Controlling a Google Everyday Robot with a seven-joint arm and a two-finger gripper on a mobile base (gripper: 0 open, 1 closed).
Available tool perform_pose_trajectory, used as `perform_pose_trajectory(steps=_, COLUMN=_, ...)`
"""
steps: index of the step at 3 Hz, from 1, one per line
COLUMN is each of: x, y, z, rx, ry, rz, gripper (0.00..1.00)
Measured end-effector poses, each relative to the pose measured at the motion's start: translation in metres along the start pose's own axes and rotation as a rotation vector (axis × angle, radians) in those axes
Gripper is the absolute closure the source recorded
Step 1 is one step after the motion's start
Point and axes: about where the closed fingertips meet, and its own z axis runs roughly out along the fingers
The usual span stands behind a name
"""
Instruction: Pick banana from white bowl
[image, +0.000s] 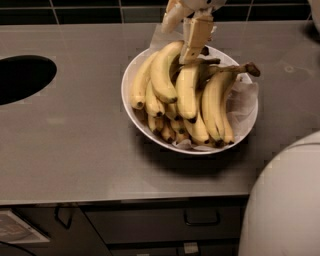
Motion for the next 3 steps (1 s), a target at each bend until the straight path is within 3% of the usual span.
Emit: perform_pose_trajectory(steps=3, x=-0.004, y=-0.005, z=0.0043, rx=-0.01, ry=0.007, rz=-0.016, gripper=0.39)
